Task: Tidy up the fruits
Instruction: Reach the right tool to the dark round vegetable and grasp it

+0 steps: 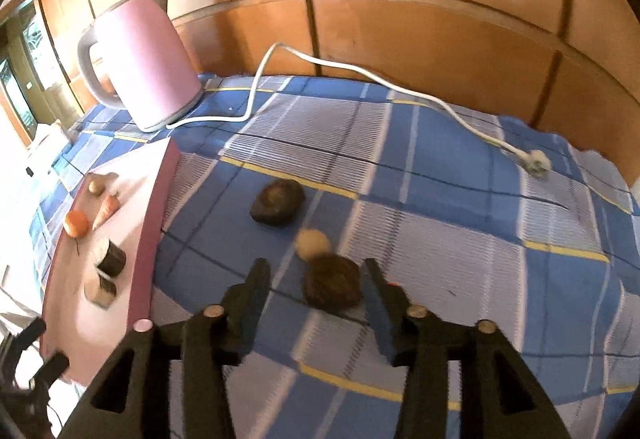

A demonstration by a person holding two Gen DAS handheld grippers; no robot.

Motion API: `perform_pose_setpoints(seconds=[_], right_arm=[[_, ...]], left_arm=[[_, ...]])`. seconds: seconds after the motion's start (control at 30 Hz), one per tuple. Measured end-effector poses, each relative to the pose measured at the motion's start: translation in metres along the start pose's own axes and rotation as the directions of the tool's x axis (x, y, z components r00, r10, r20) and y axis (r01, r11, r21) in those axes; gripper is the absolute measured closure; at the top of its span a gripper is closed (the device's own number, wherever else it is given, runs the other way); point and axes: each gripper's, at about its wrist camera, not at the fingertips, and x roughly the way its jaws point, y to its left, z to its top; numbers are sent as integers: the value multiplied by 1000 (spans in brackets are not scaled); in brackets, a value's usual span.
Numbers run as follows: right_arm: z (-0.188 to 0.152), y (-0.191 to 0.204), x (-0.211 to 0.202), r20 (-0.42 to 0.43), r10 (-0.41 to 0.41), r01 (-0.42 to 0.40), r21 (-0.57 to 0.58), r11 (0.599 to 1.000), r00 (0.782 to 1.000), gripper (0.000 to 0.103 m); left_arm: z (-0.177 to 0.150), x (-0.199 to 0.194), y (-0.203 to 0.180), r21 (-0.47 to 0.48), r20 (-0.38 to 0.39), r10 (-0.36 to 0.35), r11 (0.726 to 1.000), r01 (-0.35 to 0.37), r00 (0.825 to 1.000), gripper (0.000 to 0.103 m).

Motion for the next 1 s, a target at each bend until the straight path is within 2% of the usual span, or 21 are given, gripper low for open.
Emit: perform_pose_setpoints(seconds=[0.2, 0.4, 0.53, 0.6, 0.63, 1.0], right_arm=[[18, 30, 32, -36, -29, 27, -63, 998, 999, 36], [38, 51, 66, -59, -130, 117, -188, 975, 990, 36], [42, 55, 86, -101, -155, 131, -212, 968, 983, 36], [42, 55, 93, -113, -159, 133, -211, 968, 981, 40], [41, 55, 94, -118, -152, 126, -210, 970, 981, 51], [38, 53, 87, -98, -121, 101, -191, 976, 988, 52]], left_arm=[[-1, -1, 18, -57, 10, 32, 998, -31, 999, 14], [-1, 2, 28, -86, 7, 48, 995, -47, 999, 11], [-2, 6, 30, -91, -7, 46, 995, -46, 999, 11], [-2, 7, 31, -92, -9, 41, 995, -42, 999, 11], [-2, 8, 31, -91, -8, 42, 995, -43, 999, 11], [-1, 3, 29, -91, 8, 42, 995, -41, 999, 11]])
